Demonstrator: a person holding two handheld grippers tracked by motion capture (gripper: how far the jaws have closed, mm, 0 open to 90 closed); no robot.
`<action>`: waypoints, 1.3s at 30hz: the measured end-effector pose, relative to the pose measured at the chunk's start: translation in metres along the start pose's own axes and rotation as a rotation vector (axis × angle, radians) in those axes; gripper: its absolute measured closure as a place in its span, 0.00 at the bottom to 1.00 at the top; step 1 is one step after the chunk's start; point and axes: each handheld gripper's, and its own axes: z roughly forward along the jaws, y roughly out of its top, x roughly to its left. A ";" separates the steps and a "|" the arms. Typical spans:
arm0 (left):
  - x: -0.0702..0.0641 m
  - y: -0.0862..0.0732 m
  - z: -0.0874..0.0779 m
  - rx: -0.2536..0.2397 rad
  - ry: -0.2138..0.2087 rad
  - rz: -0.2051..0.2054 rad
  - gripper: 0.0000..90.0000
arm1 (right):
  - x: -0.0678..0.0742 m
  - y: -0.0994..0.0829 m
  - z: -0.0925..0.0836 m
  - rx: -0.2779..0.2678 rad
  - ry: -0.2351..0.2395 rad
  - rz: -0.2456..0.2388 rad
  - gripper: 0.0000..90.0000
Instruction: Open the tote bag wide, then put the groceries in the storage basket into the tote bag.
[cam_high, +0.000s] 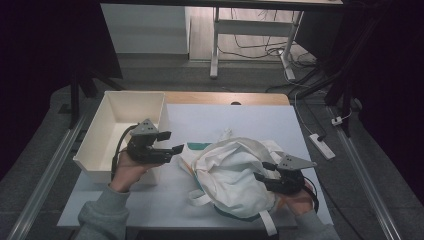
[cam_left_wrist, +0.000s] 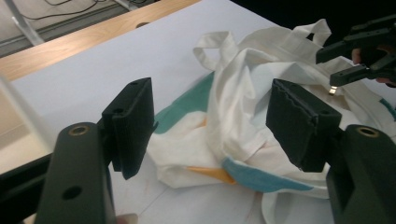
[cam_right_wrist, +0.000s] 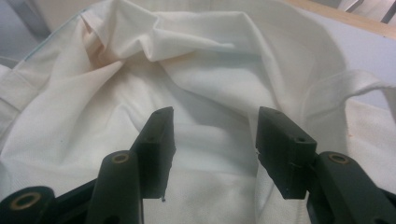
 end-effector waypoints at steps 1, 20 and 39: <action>0.002 -0.001 -0.001 0.001 0.008 -0.003 0.35 | 0.000 0.000 0.001 0.002 0.000 -0.003 0.52; 0.052 -0.016 -0.028 -0.023 0.172 -0.114 0.34 | 0.003 0.003 0.002 0.007 -0.002 -0.017 0.52; 0.097 -0.042 -0.015 0.112 0.367 -0.204 0.13 | 0.005 0.002 0.007 0.026 0.000 -0.032 0.52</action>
